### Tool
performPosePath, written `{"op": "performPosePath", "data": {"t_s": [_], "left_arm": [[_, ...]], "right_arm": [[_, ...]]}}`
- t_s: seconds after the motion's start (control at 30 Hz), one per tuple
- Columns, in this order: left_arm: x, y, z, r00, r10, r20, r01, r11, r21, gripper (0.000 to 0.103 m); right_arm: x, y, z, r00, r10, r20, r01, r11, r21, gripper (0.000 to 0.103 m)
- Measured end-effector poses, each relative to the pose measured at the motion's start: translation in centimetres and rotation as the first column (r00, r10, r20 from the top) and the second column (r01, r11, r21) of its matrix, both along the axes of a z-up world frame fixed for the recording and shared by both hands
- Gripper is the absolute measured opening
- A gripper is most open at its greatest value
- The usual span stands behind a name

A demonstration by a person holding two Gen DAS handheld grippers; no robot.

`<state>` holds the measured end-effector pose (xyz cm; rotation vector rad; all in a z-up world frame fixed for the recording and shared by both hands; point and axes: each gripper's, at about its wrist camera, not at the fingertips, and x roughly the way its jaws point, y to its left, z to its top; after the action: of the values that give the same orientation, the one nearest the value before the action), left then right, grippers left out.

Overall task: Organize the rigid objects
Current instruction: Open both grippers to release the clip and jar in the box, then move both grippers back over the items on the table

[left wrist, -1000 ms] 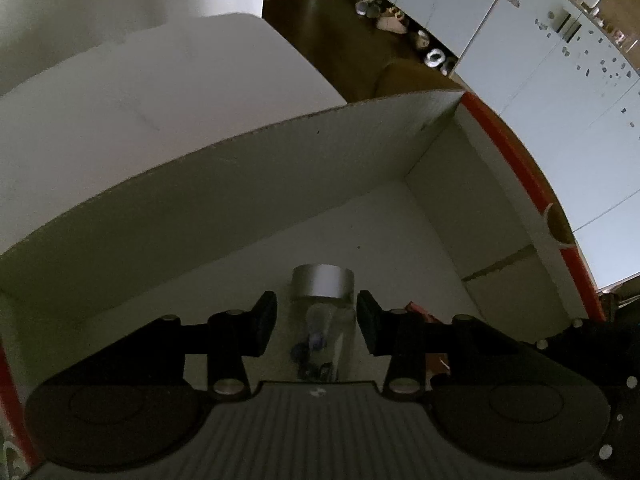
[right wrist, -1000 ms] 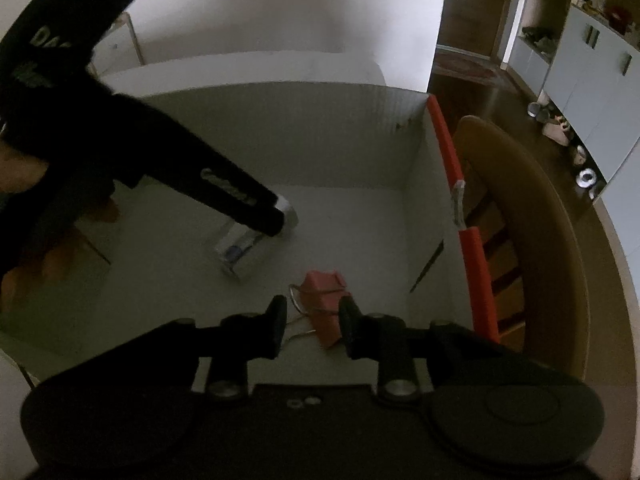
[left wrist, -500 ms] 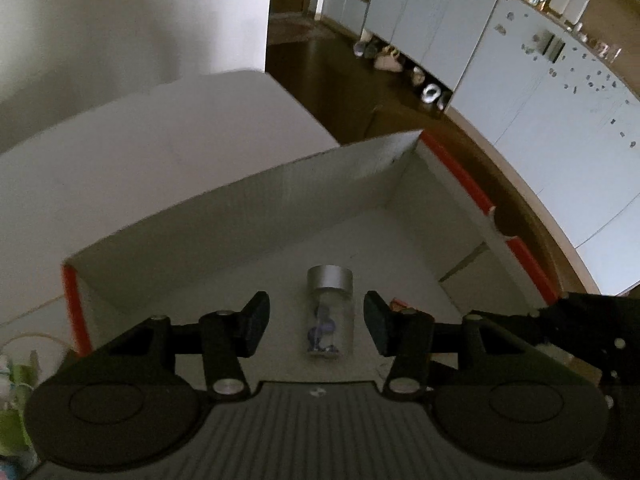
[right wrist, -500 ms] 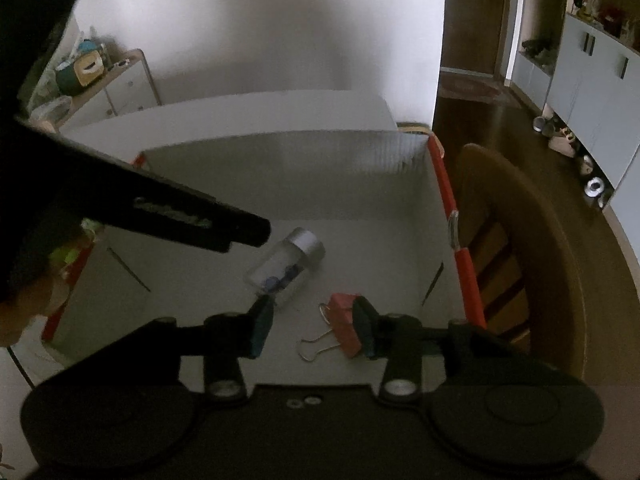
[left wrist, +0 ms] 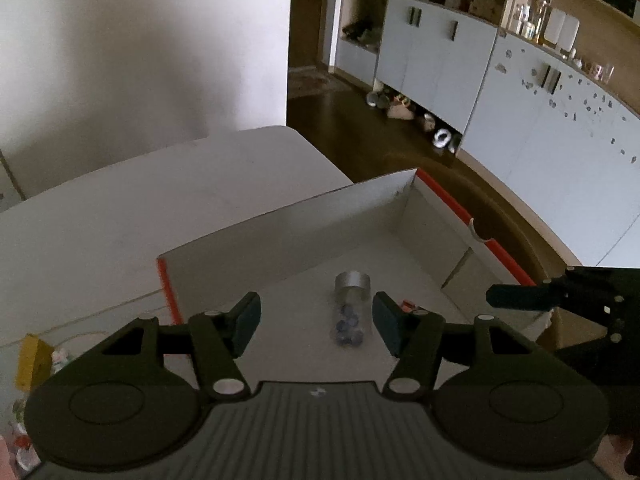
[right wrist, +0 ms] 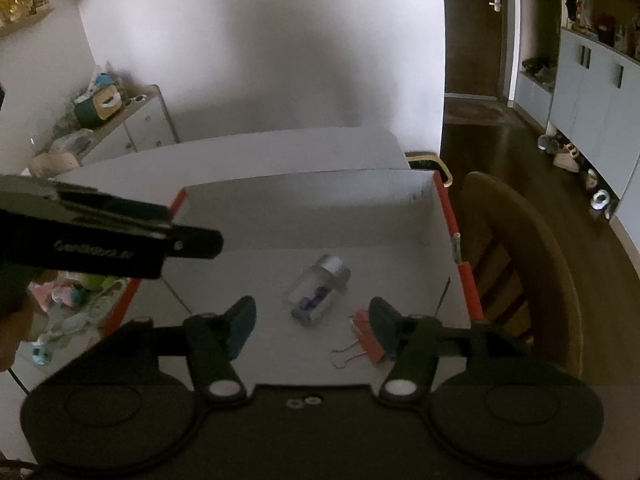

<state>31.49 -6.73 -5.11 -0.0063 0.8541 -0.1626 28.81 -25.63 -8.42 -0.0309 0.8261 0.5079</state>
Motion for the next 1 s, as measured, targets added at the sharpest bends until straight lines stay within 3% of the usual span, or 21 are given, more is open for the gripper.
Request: {"op": "performPosePath", "data": {"t_s": [0.07, 0.23, 0.67, 1.0], "left_arm": [[-1.1, 0.4, 0.3, 1.000, 0.012, 0.017, -0.012, 1.000, -0.004, 0.070], [-3.2, 1.3, 1.0, 0.999, 0.018, 0.045, -0.017, 1.000, -0.017, 0.070], [-9.3, 5.8, 1.9, 0.992, 0.040, 0.120, -0.033, 0.997, -0.066, 0.083], [-13.4, 12.0, 1.7, 0.983, 0.083, 0.167, -0.070, 0.994, -0.082, 0.088]], "right_arm": [[-0.1, -0.3, 0.3, 1.000, 0.000, 0.004, 0.000, 1.000, 0.014, 0.069], [-1.3, -0.1, 0.9, 1.000, 0.004, 0.017, -0.005, 0.999, 0.034, 0.076], [-5.6, 3.4, 2.3, 0.997, 0.028, 0.066, -0.035, 0.993, 0.114, 0.100], [-9.3, 8.5, 2.5, 0.995, 0.055, 0.082, -0.068, 0.984, 0.166, 0.102]]}}
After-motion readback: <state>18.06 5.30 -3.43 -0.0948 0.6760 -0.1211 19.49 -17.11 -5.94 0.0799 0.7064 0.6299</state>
